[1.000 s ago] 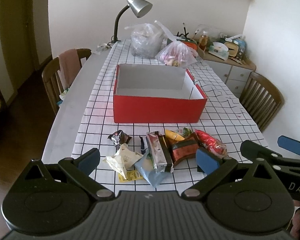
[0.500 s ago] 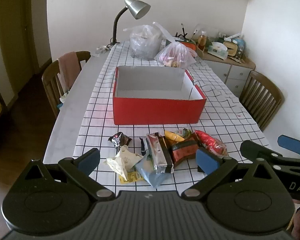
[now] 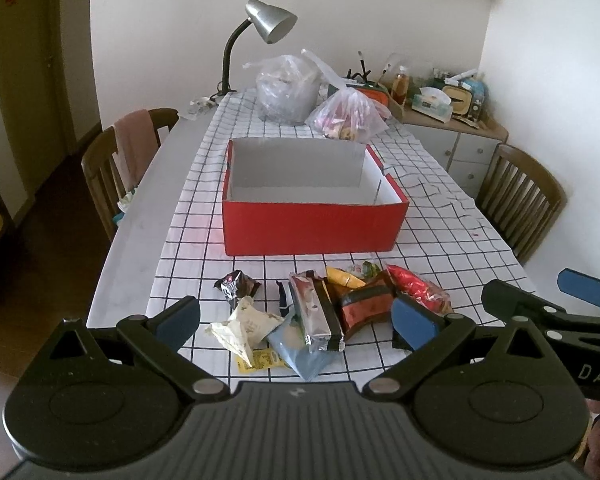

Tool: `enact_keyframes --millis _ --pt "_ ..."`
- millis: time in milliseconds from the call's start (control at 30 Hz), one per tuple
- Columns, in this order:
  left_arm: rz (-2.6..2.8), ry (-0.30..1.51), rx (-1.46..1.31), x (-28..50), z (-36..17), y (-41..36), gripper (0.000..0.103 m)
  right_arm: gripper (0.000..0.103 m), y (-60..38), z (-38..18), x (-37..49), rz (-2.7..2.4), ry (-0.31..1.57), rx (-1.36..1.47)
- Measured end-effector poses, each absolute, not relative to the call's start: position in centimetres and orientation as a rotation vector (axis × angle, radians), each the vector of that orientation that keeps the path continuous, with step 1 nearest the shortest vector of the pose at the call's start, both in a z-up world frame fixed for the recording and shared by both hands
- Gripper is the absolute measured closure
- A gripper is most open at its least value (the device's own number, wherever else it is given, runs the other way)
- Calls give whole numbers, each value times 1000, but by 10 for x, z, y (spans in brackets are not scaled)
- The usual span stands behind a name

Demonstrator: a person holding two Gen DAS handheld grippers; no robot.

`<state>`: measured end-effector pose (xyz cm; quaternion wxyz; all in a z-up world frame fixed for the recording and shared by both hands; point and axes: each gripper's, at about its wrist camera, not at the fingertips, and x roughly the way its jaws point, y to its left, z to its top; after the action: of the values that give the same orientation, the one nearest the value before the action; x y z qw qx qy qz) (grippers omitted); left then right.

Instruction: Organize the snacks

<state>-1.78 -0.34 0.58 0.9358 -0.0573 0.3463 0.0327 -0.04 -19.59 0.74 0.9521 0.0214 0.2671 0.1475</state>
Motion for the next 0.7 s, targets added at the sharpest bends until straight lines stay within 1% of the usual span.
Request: enact_keyframes --millis 400,700 --pt "69 719 -127 -10 -2 -4 0 0 -195 5 7 326 551 40" --pt "100 734 -139 4 -10 0 0 3 -192 -3 27 382 553 21"
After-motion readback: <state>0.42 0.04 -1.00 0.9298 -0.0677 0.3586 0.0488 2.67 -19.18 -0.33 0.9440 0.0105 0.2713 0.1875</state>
